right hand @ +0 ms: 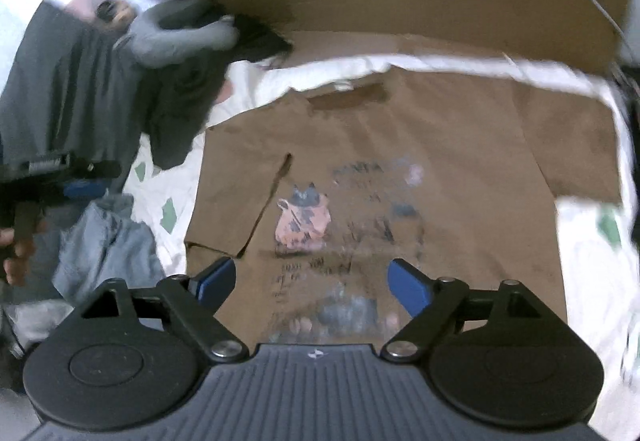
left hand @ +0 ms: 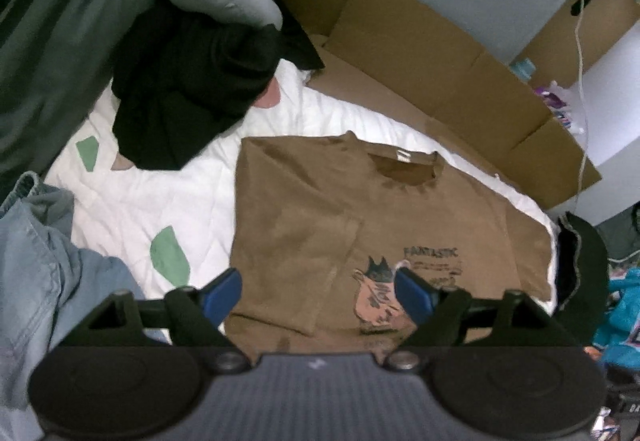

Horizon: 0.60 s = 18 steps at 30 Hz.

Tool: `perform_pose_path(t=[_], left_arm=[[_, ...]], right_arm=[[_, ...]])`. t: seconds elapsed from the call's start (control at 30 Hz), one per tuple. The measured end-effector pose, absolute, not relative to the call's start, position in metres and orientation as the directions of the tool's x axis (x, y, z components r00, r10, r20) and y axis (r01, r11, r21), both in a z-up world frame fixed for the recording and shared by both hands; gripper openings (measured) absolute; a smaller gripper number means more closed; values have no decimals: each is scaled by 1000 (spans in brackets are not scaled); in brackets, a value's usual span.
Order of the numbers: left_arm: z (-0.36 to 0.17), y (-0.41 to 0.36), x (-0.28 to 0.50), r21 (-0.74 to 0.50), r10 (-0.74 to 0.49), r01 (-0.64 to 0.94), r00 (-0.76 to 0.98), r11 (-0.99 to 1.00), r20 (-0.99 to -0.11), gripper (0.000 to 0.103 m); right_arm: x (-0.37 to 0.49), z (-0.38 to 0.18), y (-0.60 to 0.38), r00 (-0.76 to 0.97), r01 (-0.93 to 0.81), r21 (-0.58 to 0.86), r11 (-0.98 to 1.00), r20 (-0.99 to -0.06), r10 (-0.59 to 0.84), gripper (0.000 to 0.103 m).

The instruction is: Fold clothes

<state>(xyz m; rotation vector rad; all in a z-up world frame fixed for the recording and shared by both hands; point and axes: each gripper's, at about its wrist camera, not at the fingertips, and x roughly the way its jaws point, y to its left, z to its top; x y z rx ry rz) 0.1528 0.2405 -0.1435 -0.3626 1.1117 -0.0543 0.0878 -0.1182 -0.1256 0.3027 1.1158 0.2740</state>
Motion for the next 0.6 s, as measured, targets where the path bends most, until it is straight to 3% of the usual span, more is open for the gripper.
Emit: perform_pose_path(t=[0.2, 0.33, 0.6], left_arm=[[-108, 222, 138, -320, -261, -62, 441, 946, -859, 87], [-88, 202, 131, -311, -281, 3, 435, 950, -856, 88], [-70, 150, 117, -324, -349, 129, 366, 937, -863, 88]], right_arm=[[46, -105, -144, 377, -43, 368, 929, -855, 356, 89], [24, -92, -156, 393, -51, 255, 966, -884, 254, 89], [-14, -73, -188, 358, 95, 198, 975, -921, 152, 89]])
